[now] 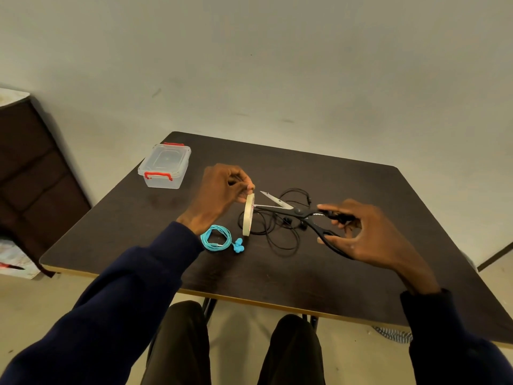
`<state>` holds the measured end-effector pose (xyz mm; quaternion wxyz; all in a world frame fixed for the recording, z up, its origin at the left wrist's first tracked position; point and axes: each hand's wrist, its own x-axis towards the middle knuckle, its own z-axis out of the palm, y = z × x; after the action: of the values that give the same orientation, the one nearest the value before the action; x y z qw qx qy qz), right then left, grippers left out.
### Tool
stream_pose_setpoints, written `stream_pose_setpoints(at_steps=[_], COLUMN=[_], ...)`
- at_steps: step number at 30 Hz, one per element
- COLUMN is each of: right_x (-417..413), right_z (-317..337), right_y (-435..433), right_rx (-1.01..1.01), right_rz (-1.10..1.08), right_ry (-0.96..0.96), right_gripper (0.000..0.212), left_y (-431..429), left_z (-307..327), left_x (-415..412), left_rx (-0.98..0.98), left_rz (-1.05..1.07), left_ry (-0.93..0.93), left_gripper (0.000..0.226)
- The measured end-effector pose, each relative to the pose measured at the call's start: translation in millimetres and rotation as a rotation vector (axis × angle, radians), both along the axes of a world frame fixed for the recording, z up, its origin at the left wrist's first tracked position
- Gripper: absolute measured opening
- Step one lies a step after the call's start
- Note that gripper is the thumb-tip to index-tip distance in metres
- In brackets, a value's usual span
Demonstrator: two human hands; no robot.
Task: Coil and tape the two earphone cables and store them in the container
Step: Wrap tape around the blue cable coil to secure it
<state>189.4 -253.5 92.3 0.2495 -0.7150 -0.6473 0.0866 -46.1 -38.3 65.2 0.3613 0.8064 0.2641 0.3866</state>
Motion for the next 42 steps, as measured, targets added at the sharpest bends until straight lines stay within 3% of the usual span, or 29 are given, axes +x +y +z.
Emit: stream_pose_setpoints(at_steps=[7,24,42], right_x=[-4.2,8.2,0.3], right_z=[4.4,4.1,-2.5], right_y=[26.3,39.7,53.3], right_rx=[-0.025,-0.056,-0.058], right_rz=[0.047,0.068,0.085], right_ry=[-0.025,0.016,0.043], right_gripper=[0.064,0.059,0.052], left_y=[1.4,9.1,11.1], left_z=[2.3,4.4,2.7], left_x=[5.8,5.8,4.1], left_rx=[0.01,-0.036,0.074], left_rz=[-0.01,-0.03,0.016], left_ry=[0.033,0.048,0.086], left_gripper=[0.01,0.008,0.012])
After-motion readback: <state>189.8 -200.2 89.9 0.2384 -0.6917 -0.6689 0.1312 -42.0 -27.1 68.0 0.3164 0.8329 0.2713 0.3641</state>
